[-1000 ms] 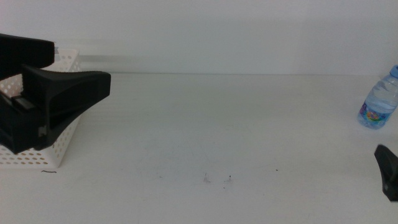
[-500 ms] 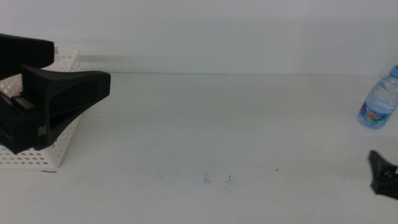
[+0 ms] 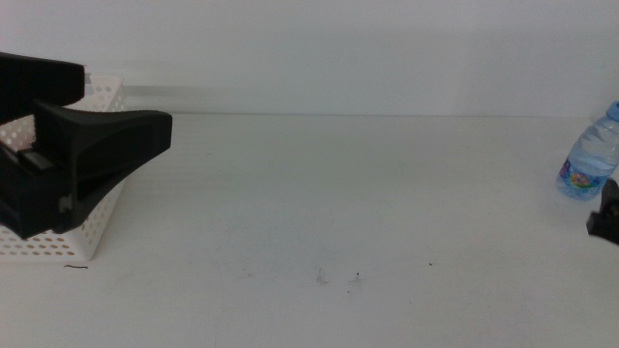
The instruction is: Use arms to grab the bottles and put them into the dustbin to the left of the table.
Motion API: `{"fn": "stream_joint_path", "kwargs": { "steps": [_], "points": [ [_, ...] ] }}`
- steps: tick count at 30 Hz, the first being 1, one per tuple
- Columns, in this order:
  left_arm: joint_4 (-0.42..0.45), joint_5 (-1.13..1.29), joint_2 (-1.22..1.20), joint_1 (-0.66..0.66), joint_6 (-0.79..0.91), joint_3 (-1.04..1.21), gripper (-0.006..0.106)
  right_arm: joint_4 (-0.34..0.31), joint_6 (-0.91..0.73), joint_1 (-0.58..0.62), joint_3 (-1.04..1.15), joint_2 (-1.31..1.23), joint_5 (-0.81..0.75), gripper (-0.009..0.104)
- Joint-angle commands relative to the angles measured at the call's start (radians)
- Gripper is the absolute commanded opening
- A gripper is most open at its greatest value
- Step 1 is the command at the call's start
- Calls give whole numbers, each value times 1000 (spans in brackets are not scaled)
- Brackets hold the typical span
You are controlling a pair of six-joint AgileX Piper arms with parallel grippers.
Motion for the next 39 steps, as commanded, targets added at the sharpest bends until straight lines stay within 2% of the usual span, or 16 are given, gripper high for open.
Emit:
{"fn": "stream_joint_path", "kwargs": {
  "steps": [1, 4, 8, 13, 17, 24, 39],
  "points": [
    [1, -13, -3, -3, -10, 6, 94, 11, -20, -4, -50, 40, -14, 86],
    [1, -13, -3, -3, -10, 6, 94, 13, -20, -6, -117, 95, 14, 86],
    [1, -13, -3, -3, -10, 6, 94, 5, -20, -34, -217, 152, 165, 86],
    [1, -13, -3, -3, -10, 6, 94, 0, -38, -73, -303, 210, 198, 86],
    [1, -13, -3, -3, -10, 6, 94, -53, -36, -118, -360, 257, 265, 86],
    [1, -13, -3, -3, -10, 6, 94, -185, -27, -165, -423, 327, 274, 86],
    [2, -13, -3, -3, -10, 6, 94, -205, -27, -183, -662, 488, 308, 86]
  ]
}}
